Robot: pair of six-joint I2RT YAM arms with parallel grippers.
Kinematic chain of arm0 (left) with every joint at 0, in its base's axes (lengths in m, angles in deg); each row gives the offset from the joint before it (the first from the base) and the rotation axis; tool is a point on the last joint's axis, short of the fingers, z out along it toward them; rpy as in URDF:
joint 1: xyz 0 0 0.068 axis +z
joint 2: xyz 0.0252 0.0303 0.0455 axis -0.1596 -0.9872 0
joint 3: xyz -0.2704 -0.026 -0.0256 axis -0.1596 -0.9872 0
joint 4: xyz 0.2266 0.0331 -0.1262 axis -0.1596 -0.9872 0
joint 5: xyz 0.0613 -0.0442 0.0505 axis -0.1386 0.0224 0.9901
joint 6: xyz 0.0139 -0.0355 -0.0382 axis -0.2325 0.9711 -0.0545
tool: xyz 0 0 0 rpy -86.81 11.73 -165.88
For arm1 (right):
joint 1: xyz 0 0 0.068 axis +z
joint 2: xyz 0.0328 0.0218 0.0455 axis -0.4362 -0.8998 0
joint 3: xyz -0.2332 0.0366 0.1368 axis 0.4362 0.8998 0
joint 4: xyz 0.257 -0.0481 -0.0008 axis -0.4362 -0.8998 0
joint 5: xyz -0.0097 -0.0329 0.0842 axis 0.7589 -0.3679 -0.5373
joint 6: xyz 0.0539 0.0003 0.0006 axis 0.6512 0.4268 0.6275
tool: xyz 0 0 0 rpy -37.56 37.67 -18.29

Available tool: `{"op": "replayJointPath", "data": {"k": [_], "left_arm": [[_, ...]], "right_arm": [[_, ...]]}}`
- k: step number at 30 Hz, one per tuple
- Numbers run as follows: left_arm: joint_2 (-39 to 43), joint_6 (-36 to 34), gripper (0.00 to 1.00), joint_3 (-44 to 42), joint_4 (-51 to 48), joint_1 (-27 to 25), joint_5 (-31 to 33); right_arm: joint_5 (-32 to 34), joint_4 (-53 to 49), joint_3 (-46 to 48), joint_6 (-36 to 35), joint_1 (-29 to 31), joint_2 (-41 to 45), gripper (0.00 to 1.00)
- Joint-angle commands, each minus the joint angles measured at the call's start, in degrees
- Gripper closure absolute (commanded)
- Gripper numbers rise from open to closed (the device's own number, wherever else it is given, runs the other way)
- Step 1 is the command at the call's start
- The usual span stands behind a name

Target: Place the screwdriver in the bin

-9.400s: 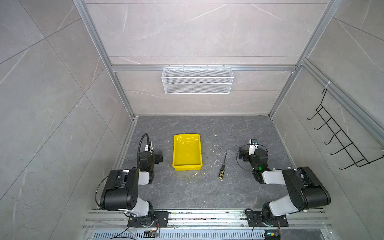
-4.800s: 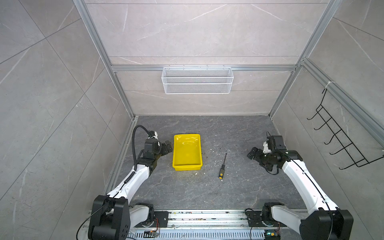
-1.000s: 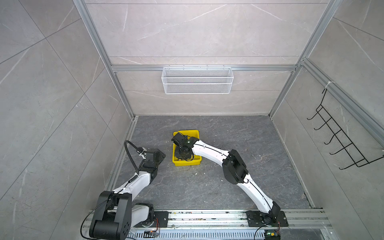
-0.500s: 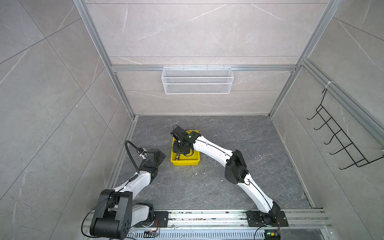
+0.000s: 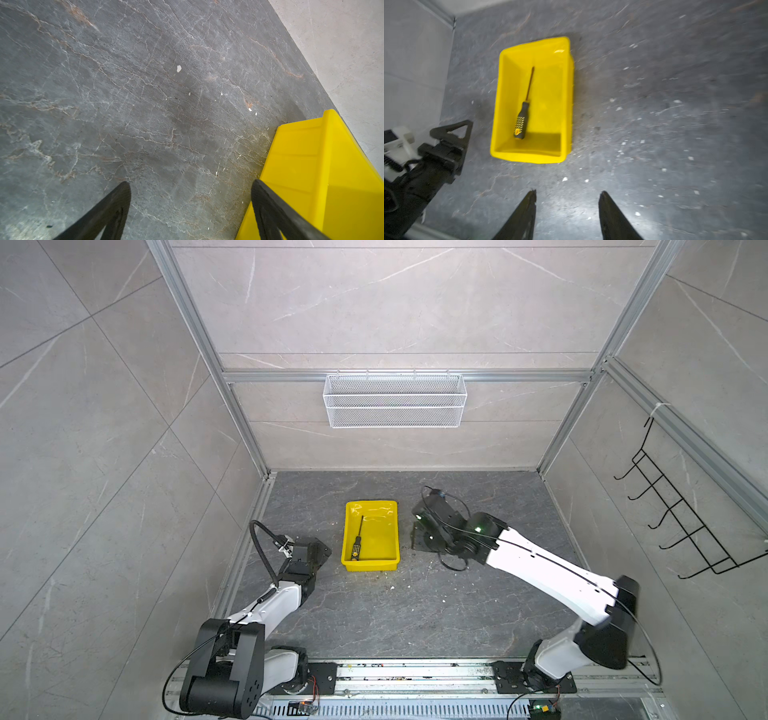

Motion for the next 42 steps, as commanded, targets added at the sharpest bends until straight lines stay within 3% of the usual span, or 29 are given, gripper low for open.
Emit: {"op": "replayJointPath", "data": {"k": [1, 5, 7, 9, 11, 15, 18, 22, 25, 29, 36, 42], "left_arm": [[-0.14, -0.64, 0.07, 1.58, -0.50, 0.45, 0.35], [1.05, -1.85, 0.07, 1.64, -1.26, 0.41, -1.00], [1.50, -1.75, 0.07, 1.05, -1.28, 0.41, 1.55], [2.30, -1.88, 0.06, 1.61, -2.52, 0.49, 4.18], [3.01, -2.70, 0.06, 2.09, -3.86, 0.49, 4.34], [2.32, -1.42, 0.06, 0.53, -0.98, 0.54, 3.44], [1.39, -2.78, 0.06, 1.83, -1.65, 0.49, 2.61], [1.91, -3.99, 0.06, 4.06, -5.98, 0.49, 4.28], [2.20, -3.37, 0.06, 1.57, -1.34, 0.50, 2.61], [2.33, -3.71, 0.06, 1.45, -1.30, 0.50, 2.90], [0.57, -3.40, 0.06, 1.72, -0.60, 0.52, 2.46], [-1.56, -3.50, 0.06, 3.60, -1.57, 0.49, 0.06]], "right_arm": [[12.36, 0.44, 11.46, 0.33, -0.18, 7.97, 0.45], [24.82, -0.33, 23.12, 1.53, -0.20, 18.33, 0.39], [32.46, 2.46, 27.64, 1.28, -0.18, 22.53, 0.28], [38.16, 14.00, 31.79, -10.36, -0.46, 26.18, 0.27], [39.78, 26.34, 35.07, -23.83, -1.40, 28.17, 0.24], [39.14, 32.99, 36.97, -33.63, -4.62, 27.20, 0.23], [38.59, 34.32, 38.39, -37.12, -6.23, 26.62, 0.22], [39.98, 43.85, 44.91, -41.57, -11.99, 22.08, 0.19], [41.61, 54.37, 49.90, -43.15, -17.61, 16.72, 0.19], [35.51, 68.44, 54.30, -43.84, -23.65, 11.25, 0.19], [31.63, 77.14, 54.25, -41.62, -31.31, 2.39, 0.18], [26.52, 81.67, 58.48, -42.61, -32.26, 5.96, 0.18]]}}
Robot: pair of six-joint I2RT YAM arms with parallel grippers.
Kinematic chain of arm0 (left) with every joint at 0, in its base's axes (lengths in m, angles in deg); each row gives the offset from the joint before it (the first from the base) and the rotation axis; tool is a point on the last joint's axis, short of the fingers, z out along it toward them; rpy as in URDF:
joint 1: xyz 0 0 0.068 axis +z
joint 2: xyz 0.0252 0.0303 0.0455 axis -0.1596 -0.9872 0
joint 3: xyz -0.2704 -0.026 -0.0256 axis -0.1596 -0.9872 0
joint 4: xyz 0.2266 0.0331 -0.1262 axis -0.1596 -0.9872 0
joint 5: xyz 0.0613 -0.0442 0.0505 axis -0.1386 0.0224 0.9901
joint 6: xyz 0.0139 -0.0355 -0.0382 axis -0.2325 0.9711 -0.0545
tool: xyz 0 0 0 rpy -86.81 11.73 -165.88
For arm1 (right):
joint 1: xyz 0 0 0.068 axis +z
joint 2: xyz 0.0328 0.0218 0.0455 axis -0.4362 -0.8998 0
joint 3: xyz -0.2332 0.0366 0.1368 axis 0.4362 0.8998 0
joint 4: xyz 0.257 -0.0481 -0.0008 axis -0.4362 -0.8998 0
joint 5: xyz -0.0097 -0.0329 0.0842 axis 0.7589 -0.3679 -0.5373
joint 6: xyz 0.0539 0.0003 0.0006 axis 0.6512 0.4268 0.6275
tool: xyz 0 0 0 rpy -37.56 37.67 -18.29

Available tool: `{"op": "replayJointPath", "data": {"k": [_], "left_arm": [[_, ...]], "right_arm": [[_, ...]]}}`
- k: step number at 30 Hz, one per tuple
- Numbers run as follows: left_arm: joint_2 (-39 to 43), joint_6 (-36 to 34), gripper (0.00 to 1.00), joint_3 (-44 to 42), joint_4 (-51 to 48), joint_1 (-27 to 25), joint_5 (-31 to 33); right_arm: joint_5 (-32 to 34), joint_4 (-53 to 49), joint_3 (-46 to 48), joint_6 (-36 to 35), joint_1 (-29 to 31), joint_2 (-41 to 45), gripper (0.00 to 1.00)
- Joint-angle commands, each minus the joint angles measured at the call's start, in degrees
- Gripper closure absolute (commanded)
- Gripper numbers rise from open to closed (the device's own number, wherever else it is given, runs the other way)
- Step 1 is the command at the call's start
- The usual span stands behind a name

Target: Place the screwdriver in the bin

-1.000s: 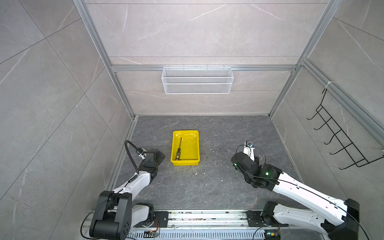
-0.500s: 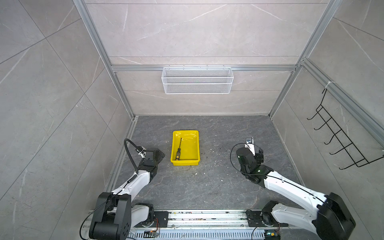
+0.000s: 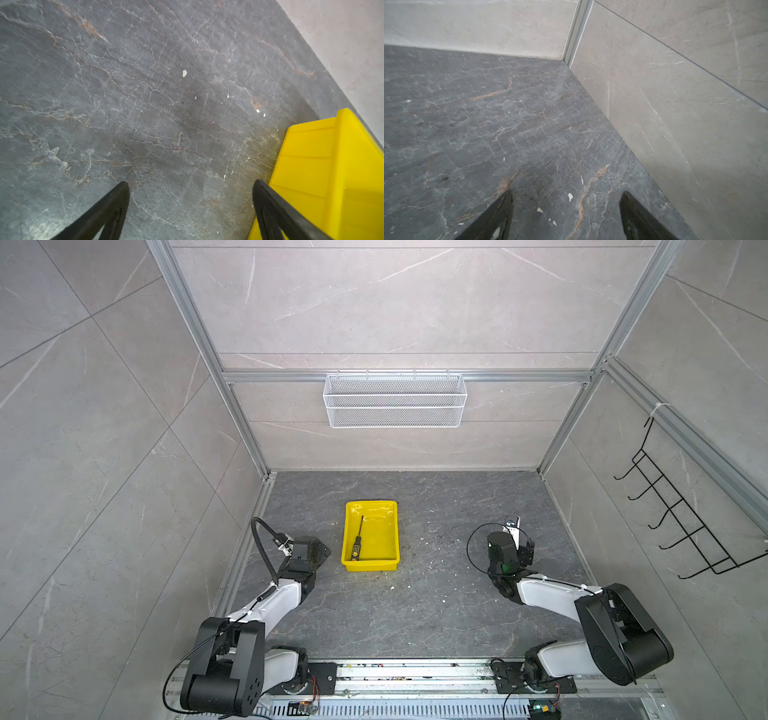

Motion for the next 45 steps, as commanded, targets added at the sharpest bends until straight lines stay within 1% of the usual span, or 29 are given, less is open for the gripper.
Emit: {"op": "replayJointPath", "data": {"k": [1, 3, 6, 7, 8, 9, 11, 13, 14, 16, 19, 21, 22, 23, 24, 25, 26, 27, 28, 29, 31, 32, 35, 39, 40, 41, 42, 43, 45], "left_arm": [[-0.70, -0.83, 0.06, 2.07, 0.93, 0.26, -1.16], [-0.98, -0.67, 0.06, 1.99, 1.18, 0.30, -0.89], [-1.03, -0.73, 0.06, 2.20, 0.86, 0.28, -1.11], [-0.97, -0.78, 0.06, 2.26, 0.67, 0.26, -1.04], [-0.80, -0.81, 0.06, 2.18, 0.55, 0.27, -1.01], [-0.65, -0.79, 0.06, 2.15, 0.54, 0.25, -0.94], [-0.40, -0.86, 0.06, 1.99, 0.77, 0.25, -0.72], [-0.37, -0.74, 0.06, 1.89, 1.13, 0.27, -0.71], [-0.43, -0.70, 0.06, 1.89, 1.24, 0.25, -0.84], [-0.74, -0.46, 0.06, 1.94, 1.68, 0.25, -1.43], [-1.33, -0.02, 0.06, 2.07, 2.20, 0.25, -2.46], [-1.11, 0.50, 0.06, 2.27, 2.24, 0.25, -3.26], [-0.71, 0.81, 0.07, 2.28, 2.38, 0.25, -3.77], [-0.24, 1.33, 0.10, 2.23, 2.32, 0.25, -4.09], [0.52, 1.89, 0.11, 1.98, 2.67, 0.21, -4.19], [1.11, 1.75, 0.07, 1.48, 3.92, -0.20, -4.05], [1.58, 1.05, 0.01, 0.88, 5.24, -0.44, -4.01], [2.07, 0.14, 0.00, 0.48, 6.49, -0.77, -3.97], [2.44, -1.64, 0.00, 0.25, 8.07, -0.84, -4.40], [2.73, -3.59, 0.00, 0.28, 9.09, -0.83, -4.85], [3.24, -7.81, 0.00, 1.04, 9.51, -0.84, -5.27], [3.50, -8.65, 0.00, 1.74, 7.94, -0.89, -4.50], [4.90, -10.31, 0.00, 3.58, 0.78, -0.84, 3.06], [6.79, -15.03, 0.00, 2.73, 1.11, -0.81, 16.40], [6.82, -17.24, 0.00, 2.00, 3.15, -0.78, 19.72], [6.61, -20.81, 0.01, 1.07, 6.18, -0.76, 21.08], [6.01, -26.04, 0.00, -0.25, 11.08, -0.65, 21.74], [5.98, -26.37, 0.01, -0.02, 10.80, -0.38, 22.03], [5.44, -38.24, 0.01, -0.91, 14.63, -0.20, 16.20]], "right_arm": [[-4.66, 5.08, 2.48, 0.11, -0.92, 2.41, 0.18], [-6.10, 4.32, 2.38, 1.09, -2.36, 2.63, 0.18], [-7.09, 7.75, 3.19, 0.81, -3.80, 1.97, 0.18], [-7.47, 9.61, 3.93, 1.09, -4.28, 1.06, 0.18], [-7.69, 13.86, 5.24, 1.39, -4.75, -0.61, 0.18], [-8.55, 19.54, 5.92, -0.24, -5.04, -2.20, 0.17], [-10.98, 12.48, 3.32, 0.55, -5.12, -1.82, 0.18], [-12.64, 14.98, 3.20, -1.59, -5.23, -3.26, 0.18], [-15.00, 13.61, 2.85, -1.91, -5.21, -3.19, 0.18], [-20.40, 14.55, 2.54, -3.71, -5.53, -4.41, 0.18], [-24.88, 13.35, 2.25, -2.78, -7.62, -4.24, 0.17], [-28.13, 13.44, 2.47, -2.47, -8.96, -4.15, 0.14], [-29.82, 13.75, 2.66, -2.47, -9.45, -4.28, 0.09], [-31.39, 14.45, 3.07, -2.56, -9.85, -4.45, 0.01], [-33.36, 16.56, 4.37, -2.63, -10.47, -4.86, 0.01], [-33.28, 22.78, 6.36, -2.78, -10.54, -6.74, 0.00], [-32.88, 25.91, 6.71, -3.75, -10.54, -7.89, 0.00], [-33.16, 21.31, 5.97, -2.98, -10.54, -6.47, 0.01], [-33.32, 20.50, 5.89, -2.90, -10.55, -6.14, 0.01], [-32.99, 23.08, 6.21, -3.26, -10.53, -7.03, 0.00], [-33.24, 21.17, 5.92, -2.93, -10.54, -6.40, 0.01], [-33.21, 21.52, 5.96, -2.99, -10.54, -6.46, 0.00], [-33.11, 21.64, 5.97, -3.00, -10.55, -6.61, 0.00], [-33.19, 21.80, 6.00, -2.96, -10.54, -6.70, 0.01], [-33.14, 21.84, 6.00, -2.96, -10.56, -6.70, 0.00], [-33.19, 21.84, 5.96, -2.95, -10.55, -6.70, 0.00], [-33.14, 21.86, 5.97, -2.96, -10.53, -6.70, 0.00], [-33.15, 21.87, 5.96, -2.96, -10.55, -6.70, 0.00], [-33.19, 21.88, 6.01, -3.00, -10.54, -6.70, 0.00]]}}
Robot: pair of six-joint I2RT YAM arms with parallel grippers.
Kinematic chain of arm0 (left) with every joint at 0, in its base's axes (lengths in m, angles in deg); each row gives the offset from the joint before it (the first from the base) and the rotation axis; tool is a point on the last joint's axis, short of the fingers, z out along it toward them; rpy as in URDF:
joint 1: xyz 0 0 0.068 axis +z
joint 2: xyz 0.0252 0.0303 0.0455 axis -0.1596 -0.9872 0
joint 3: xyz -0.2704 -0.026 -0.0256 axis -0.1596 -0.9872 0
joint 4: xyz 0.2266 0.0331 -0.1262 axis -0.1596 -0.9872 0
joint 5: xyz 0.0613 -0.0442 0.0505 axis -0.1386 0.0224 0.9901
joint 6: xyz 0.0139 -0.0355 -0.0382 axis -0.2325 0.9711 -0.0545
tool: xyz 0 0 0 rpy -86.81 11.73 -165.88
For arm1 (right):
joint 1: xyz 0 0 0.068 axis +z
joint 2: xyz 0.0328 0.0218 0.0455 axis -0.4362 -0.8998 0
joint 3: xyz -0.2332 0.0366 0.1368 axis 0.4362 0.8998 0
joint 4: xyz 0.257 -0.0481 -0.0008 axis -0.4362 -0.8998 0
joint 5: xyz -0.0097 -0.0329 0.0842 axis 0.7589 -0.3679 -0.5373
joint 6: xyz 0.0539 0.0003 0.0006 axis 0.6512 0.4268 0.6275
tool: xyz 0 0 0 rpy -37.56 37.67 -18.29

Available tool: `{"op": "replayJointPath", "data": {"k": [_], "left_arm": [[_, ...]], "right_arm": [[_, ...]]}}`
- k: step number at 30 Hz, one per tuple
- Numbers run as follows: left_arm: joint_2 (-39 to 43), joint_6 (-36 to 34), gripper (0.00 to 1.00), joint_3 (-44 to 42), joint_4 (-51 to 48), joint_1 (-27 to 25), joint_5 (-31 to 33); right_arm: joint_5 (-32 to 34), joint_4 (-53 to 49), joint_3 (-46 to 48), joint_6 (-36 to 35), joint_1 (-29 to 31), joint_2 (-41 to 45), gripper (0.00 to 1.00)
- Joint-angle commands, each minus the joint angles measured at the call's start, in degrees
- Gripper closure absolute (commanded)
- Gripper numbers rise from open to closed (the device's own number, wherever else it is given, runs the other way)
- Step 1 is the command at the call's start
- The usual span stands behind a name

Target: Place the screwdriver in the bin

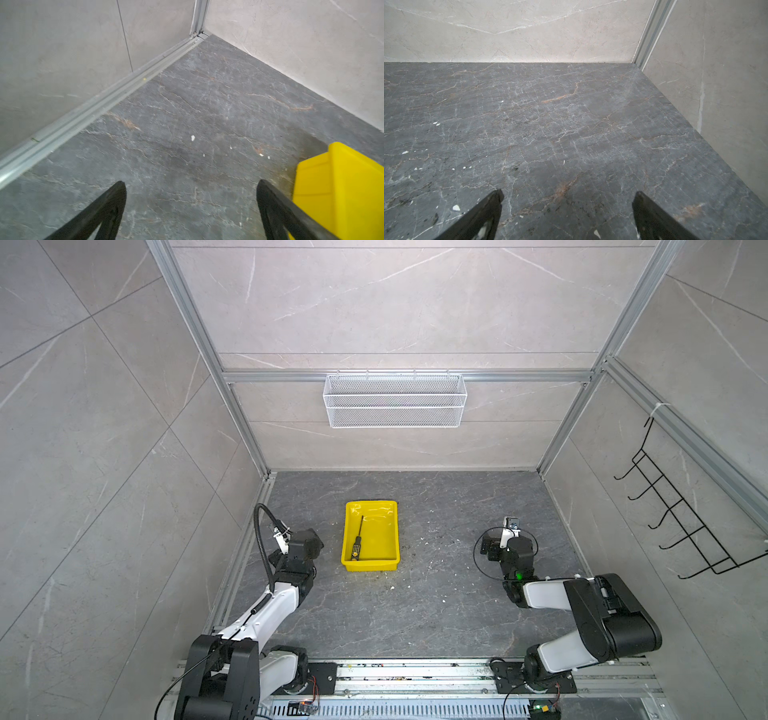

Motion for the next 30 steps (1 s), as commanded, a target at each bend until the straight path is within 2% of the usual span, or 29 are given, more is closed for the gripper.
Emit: {"op": "replayJointPath", "data": {"k": [1, 6, 9, 11, 13, 16, 18, 20, 30], "left_arm": [[-0.58, -18.78, 0.01, -2.40, 10.28, 0.24, -0.13], [-4.81, -27.47, 0.01, -10.40, 29.23, 0.30, -9.22], [-14.17, -30.42, 0.00, -15.22, 47.24, 1.00, -10.88], [-19.58, -31.09, 0.00, -15.43, 55.09, 2.41, -13.21], [-16.14, -26.77, 0.00, -14.51, 46.56, 5.44, -16.11], [-21.07, -25.00, 0.00, -11.80, 47.46, 7.95, -15.91], [-19.51, -24.40, 0.00, -8.52, 38.13, 8.21, -17.79], [-20.31, -24.59, 0.00, -8.89, 40.46, 8.66, -18.09], [-19.90, -24.41, 0.00, -8.77, 39.34, 8.66, -18.22]], "right_arm": [[-0.52, 1.41, 0.30, -0.19, -0.13, -0.25, 0.00], [-0.46, 1.48, 0.29, -0.22, -0.10, -0.25, 0.01], [-0.52, 1.49, 0.36, -0.18, -0.14, -0.25, 0.01], [-0.50, 1.54, 0.38, -0.22, -0.14, -0.25, 0.00], [-0.52, 1.52, 0.37, -0.19, -0.14, -0.25, 0.00], [-0.47, 1.49, 0.37, -0.20, -0.14, -0.21, 0.00], [-0.51, 1.56, 0.37, -0.19, -0.14, -0.25, 0.00], [-0.51, 1.55, 0.37, -0.18, -0.14, -0.25, 0.00], [-0.48, 1.51, 0.37, -0.18, -0.14, -0.25, 0.00]]}}
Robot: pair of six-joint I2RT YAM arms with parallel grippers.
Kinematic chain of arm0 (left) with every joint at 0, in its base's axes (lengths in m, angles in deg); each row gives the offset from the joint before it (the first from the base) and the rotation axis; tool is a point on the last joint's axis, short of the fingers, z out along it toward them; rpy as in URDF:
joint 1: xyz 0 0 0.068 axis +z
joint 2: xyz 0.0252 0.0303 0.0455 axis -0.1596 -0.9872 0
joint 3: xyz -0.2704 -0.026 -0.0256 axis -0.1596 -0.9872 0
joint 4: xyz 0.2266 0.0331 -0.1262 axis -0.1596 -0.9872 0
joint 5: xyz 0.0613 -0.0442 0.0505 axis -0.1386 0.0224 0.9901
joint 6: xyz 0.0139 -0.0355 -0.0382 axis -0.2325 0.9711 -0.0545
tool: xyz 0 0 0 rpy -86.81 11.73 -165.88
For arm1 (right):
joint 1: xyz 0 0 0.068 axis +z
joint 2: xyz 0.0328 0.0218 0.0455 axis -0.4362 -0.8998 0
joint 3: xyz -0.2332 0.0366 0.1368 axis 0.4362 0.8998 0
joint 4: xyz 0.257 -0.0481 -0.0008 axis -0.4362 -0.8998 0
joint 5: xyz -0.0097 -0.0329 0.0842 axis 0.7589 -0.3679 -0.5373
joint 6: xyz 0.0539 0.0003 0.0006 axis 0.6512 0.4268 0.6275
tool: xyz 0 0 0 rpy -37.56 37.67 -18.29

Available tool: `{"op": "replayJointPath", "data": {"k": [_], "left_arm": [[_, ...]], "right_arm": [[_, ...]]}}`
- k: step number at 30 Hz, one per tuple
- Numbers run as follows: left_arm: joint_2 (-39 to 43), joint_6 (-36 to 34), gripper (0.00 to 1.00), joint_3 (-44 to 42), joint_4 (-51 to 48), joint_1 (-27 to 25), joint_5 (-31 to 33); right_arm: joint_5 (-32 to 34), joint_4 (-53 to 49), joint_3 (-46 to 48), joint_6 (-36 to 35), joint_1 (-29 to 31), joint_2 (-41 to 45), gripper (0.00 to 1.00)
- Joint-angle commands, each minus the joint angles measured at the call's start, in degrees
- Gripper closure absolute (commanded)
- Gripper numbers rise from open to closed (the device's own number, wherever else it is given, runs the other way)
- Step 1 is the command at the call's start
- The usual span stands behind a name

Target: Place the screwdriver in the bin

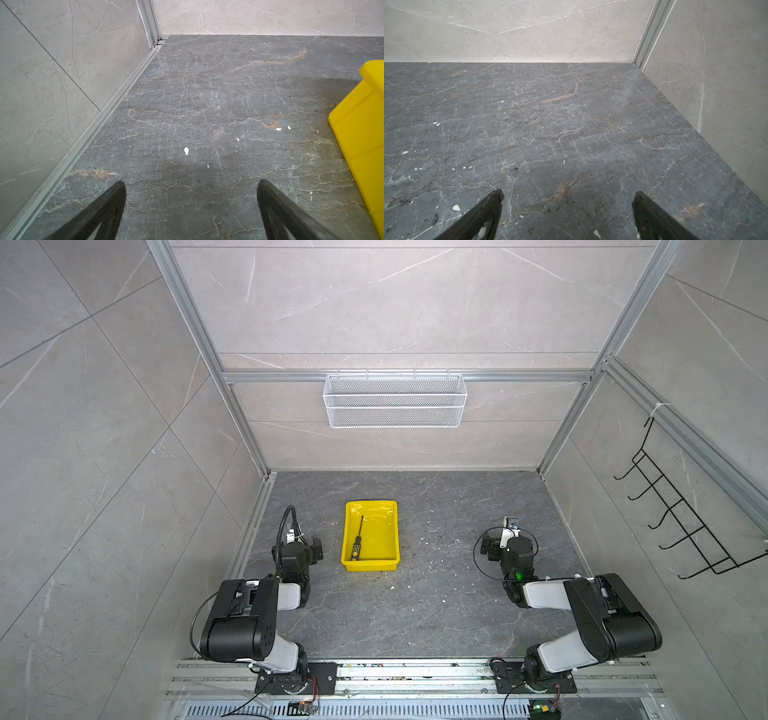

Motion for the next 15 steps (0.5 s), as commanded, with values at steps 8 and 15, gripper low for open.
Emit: {"op": "replayJointPath", "data": {"k": [8, 15], "left_arm": [[0.10, 0.90, 0.00, 0.51, 1.35, 0.28, -0.73], [0.07, 0.92, 0.00, 0.59, 1.33, 0.27, -0.72]], "right_arm": [[-0.59, 1.21, 0.11, -0.18, -0.14, -0.34, 0.00], [-0.75, 1.21, 0.13, -0.34, -0.21, -0.30, 0.00]]}}
